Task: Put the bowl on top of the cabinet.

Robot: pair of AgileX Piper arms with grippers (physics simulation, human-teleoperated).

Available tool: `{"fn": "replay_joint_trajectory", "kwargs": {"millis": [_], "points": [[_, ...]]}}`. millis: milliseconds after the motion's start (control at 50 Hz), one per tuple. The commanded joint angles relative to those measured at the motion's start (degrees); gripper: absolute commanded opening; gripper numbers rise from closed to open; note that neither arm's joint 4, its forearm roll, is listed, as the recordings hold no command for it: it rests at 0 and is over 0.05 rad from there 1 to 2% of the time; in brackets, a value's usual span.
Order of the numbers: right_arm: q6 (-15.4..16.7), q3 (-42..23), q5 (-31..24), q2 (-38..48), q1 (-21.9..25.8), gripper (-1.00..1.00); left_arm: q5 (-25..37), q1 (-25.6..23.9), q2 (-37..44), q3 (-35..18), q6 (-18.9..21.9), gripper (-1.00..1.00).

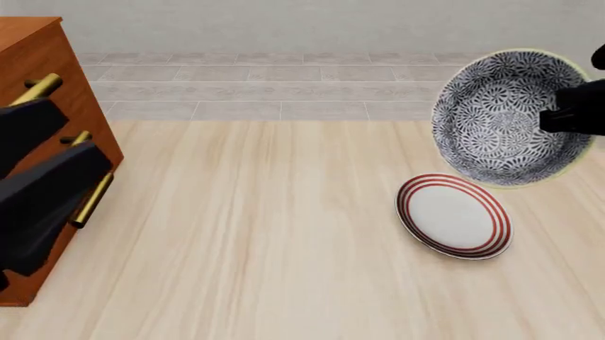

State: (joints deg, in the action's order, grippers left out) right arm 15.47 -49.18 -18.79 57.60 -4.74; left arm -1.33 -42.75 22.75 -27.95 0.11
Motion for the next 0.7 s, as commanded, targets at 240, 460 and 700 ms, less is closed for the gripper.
{"fn": "replay_joint_trajectory", "kwargs": {"millis": [240,460,700], "points": [[-0.67,0.24,3.65,2.94,4.38,-1.00,-9.15,-10.34,24.23,-7.43,-4.34,1.00],[-0.31,0.19,4.25,4.01,5.00,-1.00,-9.79,-11.82,31.26,-12.21,-5.37,1.00],[-0.16,0.02,5.19,5.60,6.12,-1.00,-7.40,-13.37,33.06,-16.58,-5.86,1.00]]}}
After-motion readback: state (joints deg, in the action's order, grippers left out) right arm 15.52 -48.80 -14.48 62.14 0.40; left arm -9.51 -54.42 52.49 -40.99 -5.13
